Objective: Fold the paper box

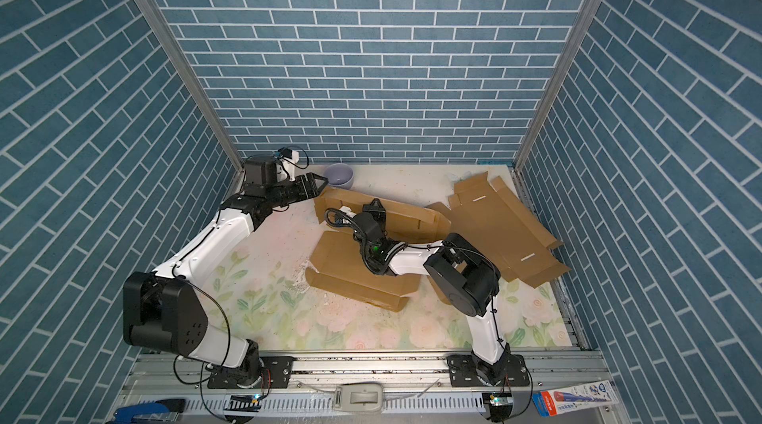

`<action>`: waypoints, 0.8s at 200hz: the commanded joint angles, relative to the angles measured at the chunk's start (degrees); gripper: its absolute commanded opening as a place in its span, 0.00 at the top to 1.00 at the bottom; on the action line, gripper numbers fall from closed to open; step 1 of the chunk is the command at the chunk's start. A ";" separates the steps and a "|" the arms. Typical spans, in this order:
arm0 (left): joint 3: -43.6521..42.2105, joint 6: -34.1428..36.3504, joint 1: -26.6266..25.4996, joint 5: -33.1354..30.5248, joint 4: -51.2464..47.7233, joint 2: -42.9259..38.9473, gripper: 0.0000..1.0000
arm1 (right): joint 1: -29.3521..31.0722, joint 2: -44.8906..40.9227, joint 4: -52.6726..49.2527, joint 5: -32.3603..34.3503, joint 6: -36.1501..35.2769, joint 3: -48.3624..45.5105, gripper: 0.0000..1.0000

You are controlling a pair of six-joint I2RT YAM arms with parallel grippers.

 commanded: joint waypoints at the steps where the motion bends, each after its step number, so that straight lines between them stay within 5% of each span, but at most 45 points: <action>1: 1.94 1.70 -1.35 2.90 -3.53 3.79 0.25 | 0.01 2.48 -5.09 -1.82 -0.12 -2.18 1.00; 112: 3.04 0.84 -4.96 7.06 -1.32 10.07 0.29 | -0.12 2.70 -5.59 -2.08 -0.13 -1.95 1.00; 160: 4.15 5.08 2.97 7.53 -5.78 4.75 0.29 | -0.28 2.22 -5.79 -2.34 0.23 -2.55 1.00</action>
